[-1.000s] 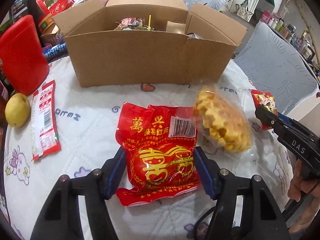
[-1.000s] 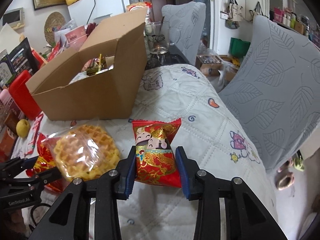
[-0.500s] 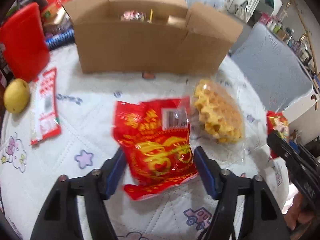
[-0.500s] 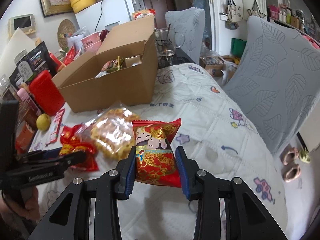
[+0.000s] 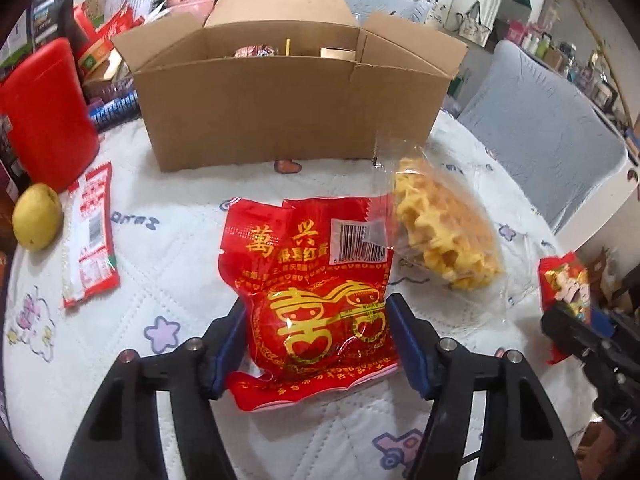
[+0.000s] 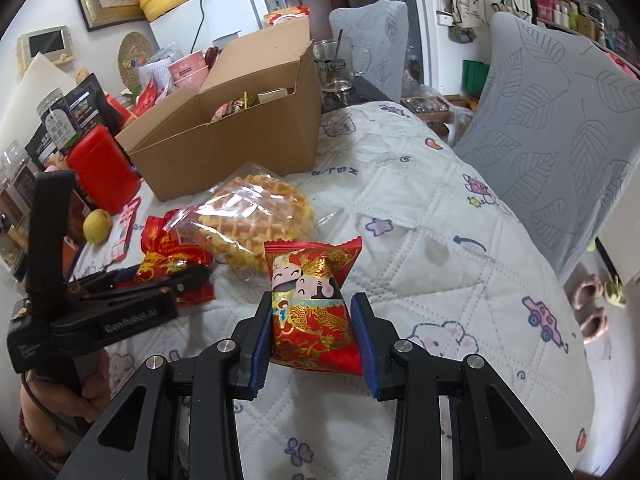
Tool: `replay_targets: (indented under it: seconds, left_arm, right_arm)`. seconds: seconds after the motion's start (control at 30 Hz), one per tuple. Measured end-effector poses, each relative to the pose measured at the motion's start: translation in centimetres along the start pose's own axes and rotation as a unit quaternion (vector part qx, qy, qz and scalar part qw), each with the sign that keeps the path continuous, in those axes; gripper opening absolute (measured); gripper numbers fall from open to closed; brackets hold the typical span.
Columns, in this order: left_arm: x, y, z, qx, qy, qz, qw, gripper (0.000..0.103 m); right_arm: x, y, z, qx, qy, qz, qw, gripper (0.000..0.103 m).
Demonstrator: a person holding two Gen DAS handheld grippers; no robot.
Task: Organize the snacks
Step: 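Lift the large red bag with the left gripper while the right lifts the small red packet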
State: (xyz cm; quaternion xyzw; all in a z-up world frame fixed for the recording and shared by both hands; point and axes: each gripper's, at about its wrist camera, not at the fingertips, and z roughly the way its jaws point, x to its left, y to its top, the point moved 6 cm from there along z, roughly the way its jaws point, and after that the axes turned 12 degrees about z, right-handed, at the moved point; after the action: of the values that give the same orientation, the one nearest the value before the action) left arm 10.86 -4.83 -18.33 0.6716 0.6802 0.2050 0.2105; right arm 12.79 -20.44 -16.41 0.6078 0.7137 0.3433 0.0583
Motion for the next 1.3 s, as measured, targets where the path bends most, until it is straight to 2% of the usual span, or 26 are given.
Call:
replay_targets:
  seconds: [0.1,0.33,0.37,0.47,0.5,0.57,0.67,0.77,0.87,0.93,1.07,1.3]
  left_arm:
    - [-0.1,-0.2,-0.1,-0.003,0.007,0.003,1.0000,0.065]
    - [0.3,-1.2,-3.4,-0.020,0.010,0.012,0.9997,0.065]
    - [0.7,-1.2,-3.8,-0.022,0.011,0.010,0.9996,0.059]
    - [1.1,-1.5,-4.7,-0.024,0.007,0.005,0.9997,0.056]
    - [1.2,-1.6,-4.9,-0.026,0.008,0.005,0.9996,0.049]
    - [1.3,-1.7,-4.9,-0.023,0.001,0.002,0.9997,0.049]
    - [1.2,-1.8,-4.8,-0.024,0.003,0.012,0.9996,0.049]
    - [1.5,-1.8,-4.6,-0.024,-0.002,0.000,0.9997,0.050]
    - [1.7,-2.2,-4.2,-0.013,-0.010,-0.014,0.9998,0.057]
    - [1.6,-2.8,-3.4,0.007,-0.023,-0.023,0.9995,0.061]
    - [1.2,-3.6,-2.6,0.017,-0.051,-0.031,0.9981,0.065]
    - [-0.3,-3.8,-2.2,0.017,-0.018,0.018,0.9995,0.066]
  right_arm:
    - [0.2,-0.1,-0.2,-0.003,0.002,-0.002,1.000,0.037]
    - [0.8,-0.2,-0.6,-0.007,0.014,-0.002,1.000,0.037]
    - [0.9,-0.3,-0.7,-0.007,0.016,-0.003,1.000,0.037]
    - [1.5,-0.5,-0.7,-0.006,0.023,-0.007,1.000,0.037]
    - [1.8,-0.6,-0.8,-0.006,0.027,-0.009,1.000,0.037]
    - [2.2,-0.9,-0.6,-0.003,0.032,-0.013,0.999,0.037]
    - [2.7,-1.3,-0.5,0.002,0.035,-0.017,0.999,0.037]
    - [3.1,-1.6,-0.6,0.003,0.039,-0.020,0.999,0.037]
    - [3.4,-1.9,-0.7,0.004,0.040,-0.021,0.999,0.037]
    - [3.5,-2.0,-0.7,0.004,0.039,-0.021,0.999,0.037]
    - [3.5,-2.2,-0.6,0.006,0.035,-0.024,0.999,0.037]
    - [3.4,-2.3,-0.4,0.010,0.036,-0.021,0.999,0.037]
